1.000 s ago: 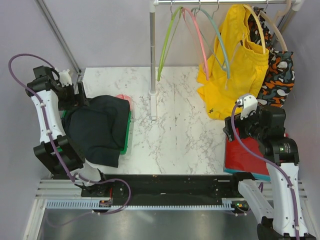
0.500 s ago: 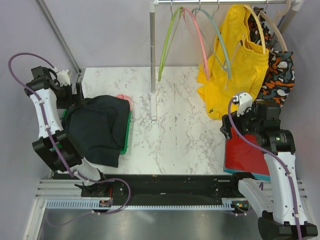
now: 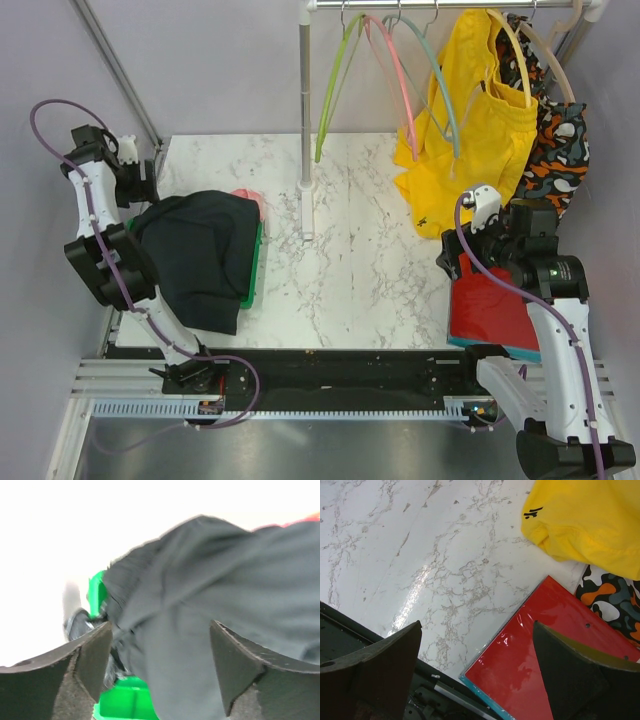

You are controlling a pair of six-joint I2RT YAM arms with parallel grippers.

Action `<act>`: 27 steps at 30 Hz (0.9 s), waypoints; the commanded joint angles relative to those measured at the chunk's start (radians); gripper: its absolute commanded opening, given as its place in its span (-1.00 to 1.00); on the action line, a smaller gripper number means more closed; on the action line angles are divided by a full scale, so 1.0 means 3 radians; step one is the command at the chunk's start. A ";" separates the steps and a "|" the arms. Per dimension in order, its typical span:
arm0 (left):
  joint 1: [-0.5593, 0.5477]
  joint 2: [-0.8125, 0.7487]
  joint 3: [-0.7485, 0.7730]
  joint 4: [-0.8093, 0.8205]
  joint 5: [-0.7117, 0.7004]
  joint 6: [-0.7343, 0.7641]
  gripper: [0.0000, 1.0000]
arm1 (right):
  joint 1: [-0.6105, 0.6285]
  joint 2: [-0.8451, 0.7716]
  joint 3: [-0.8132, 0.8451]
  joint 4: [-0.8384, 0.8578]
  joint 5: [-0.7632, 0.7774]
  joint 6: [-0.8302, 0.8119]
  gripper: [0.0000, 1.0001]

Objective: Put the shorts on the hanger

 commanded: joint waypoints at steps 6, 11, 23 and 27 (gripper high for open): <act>0.0010 0.0471 0.0200 0.0167 -0.0367 0.0197 0.61 | -0.0012 0.0061 0.0130 0.0026 -0.0061 -0.0039 0.96; 0.0010 0.0476 0.0032 0.0193 -0.0326 0.0238 0.56 | -0.0017 0.0072 0.0125 0.0037 -0.0071 -0.0049 0.96; 0.0000 -0.0009 0.0510 -0.0272 0.0226 0.0305 -0.97 | -0.0017 0.0067 0.0161 0.0093 -0.0087 -0.0054 0.96; -0.0117 -0.0570 0.0803 -0.0451 0.0609 0.0304 -0.96 | -0.0017 0.0077 0.0181 0.0144 -0.0102 -0.0034 0.96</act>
